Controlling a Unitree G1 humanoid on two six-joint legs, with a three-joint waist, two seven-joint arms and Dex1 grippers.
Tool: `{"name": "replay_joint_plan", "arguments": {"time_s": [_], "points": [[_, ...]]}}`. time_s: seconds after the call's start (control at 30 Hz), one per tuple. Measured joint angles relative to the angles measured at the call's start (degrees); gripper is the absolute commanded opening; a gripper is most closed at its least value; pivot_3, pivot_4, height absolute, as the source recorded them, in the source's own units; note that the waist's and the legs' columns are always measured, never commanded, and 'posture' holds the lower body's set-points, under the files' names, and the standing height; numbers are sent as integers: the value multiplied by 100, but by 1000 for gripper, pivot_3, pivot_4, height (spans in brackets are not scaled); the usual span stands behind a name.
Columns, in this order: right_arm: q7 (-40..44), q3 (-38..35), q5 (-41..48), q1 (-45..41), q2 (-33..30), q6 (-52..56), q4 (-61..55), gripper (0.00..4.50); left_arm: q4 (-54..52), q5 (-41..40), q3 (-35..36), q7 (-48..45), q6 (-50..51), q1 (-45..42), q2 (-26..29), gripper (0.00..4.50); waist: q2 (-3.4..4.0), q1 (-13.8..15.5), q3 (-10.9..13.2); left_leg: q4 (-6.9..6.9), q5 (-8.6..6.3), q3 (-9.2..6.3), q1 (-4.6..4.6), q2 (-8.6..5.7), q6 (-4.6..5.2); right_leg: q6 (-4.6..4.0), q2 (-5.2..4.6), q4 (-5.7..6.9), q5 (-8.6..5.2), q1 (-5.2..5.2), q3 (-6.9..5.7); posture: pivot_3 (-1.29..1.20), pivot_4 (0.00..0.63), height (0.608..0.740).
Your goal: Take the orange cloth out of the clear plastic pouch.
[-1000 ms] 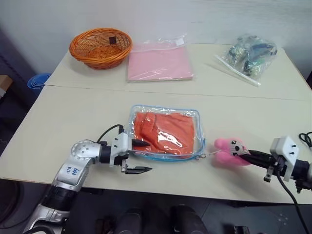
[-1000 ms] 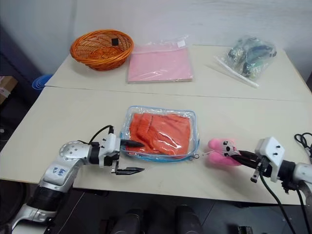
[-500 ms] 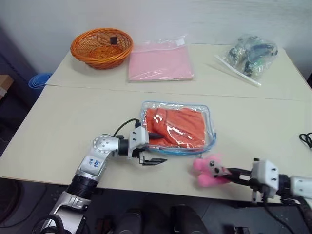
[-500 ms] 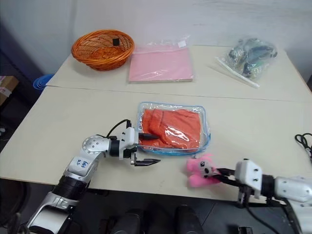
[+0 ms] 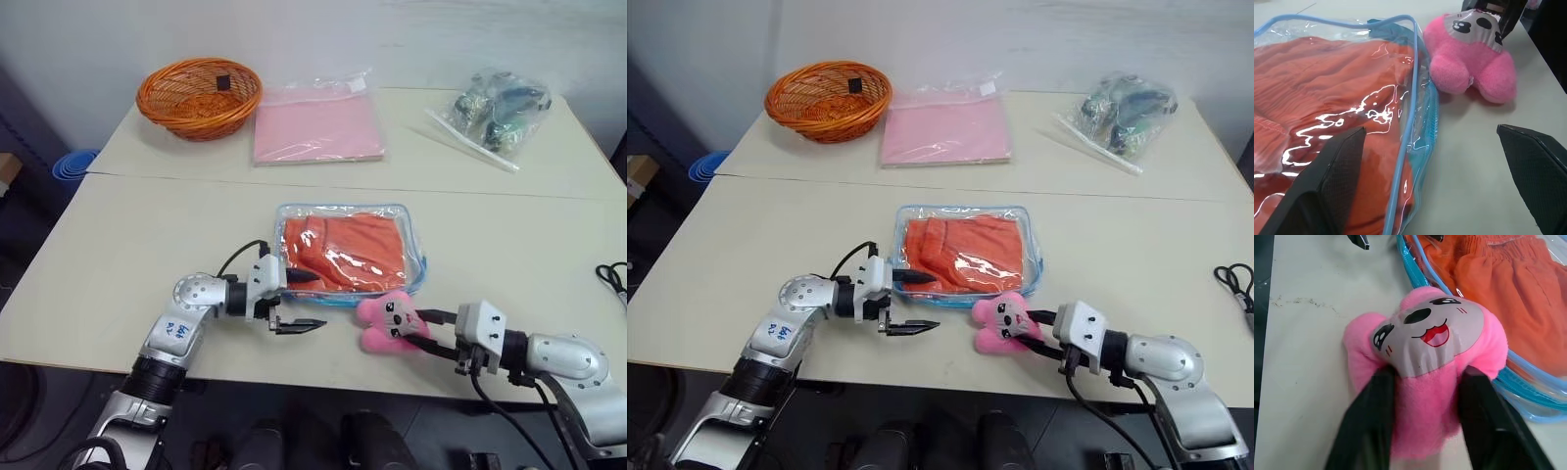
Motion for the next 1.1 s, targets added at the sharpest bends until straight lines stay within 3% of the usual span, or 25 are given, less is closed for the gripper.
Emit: {"name": "replay_joint_plan", "arguments": {"time_s": [0.1, 0.33, 0.47, 0.5, 0.57, 0.7, 0.8, 1.03, 1.1], "points": [[429, -571, 657, 427, -264, 82, -110, 3836, 4, -185, 212, -285, -51, 0, 326, 4500, 0, 11, 0, -4, -2, -1, -2, 0, 3, 0, 0, -9, 0, 2, -2, 0, 150, 740], [1053, -1718, 1463, 1077, -679, 360, -160, 3836, -9, -706, 798, -941, -79, 65, 975, 4500, -1, -8, 1, -6, -4, 1, 0, 0, 7, 0, -3, -14, 0, 6, 0, 0, 150, 740], [1334, -1898, 1401, 620, -869, 172, 681, 3836, -289, -1072, 1134, -1151, 233, 386, 1356, 4500, -2, -27, 2, -6, -7, 4, 2, 3, 13, -2, -4, -16, -1, 6, 4, 0, 150, 740], [1353, -1877, 1332, 440, -874, 101, 875, 4016, -344, -1109, 1165, -1156, 317, 464, 1411, 4500, -3, -23, 2, -7, -7, 3, 3, 3, 13, -3, -4, -16, -1, 6, 3, 0, 150, 740], [1347, -1594, 739, -276, -976, -602, 1718, 4418, -494, -1196, 1221, -1146, 444, 698, 1468, 4500, -2, -45, 2, -5, -7, 10, 5, 3, 14, -3, -6, -17, -1, 6, 7, 0, 150, 740], [954, -706, -805, -1847, -991, -2403, 3298, 4464, -876, -1208, 1205, -1003, 521, 1078, 1412, 4500, 12, -54, 10, -6, -4, 14, -2, 3, 8, -4, -6, -11, -2, -8, 6, 0, 150, 740], [789, -60, -1401, -2663, -777, -3177, 3762, 4464, -1196, -1219, 1146, -859, 552, 1178, 1276, 4500, 12, -63, 10, -12, -3, 11, -5, 5, 5, -4, -2, -7, -2, -16, 3, 0, 150, 740], [718, 885, -1762, -3528, -368, -4340, 4343, 4464, -1610, -1182, 931, -516, 609, 1421, 1096, 4500, 12, -7, 11, -2, -3, 12, -22, 3, 6, -3, -5, -8, -1, -26, 1, 0, 150, 740], [779, 987, -1688, -3627, -368, -4441, 4401, 4087, -1626, -1176, 881, -432, 641, 1425, 1059, 4500, 12, -12, 11, -2, -3, 11, -21, 4, 6, -3, -6, -9, -1, -25, 1, 0, 150, 740]]}}
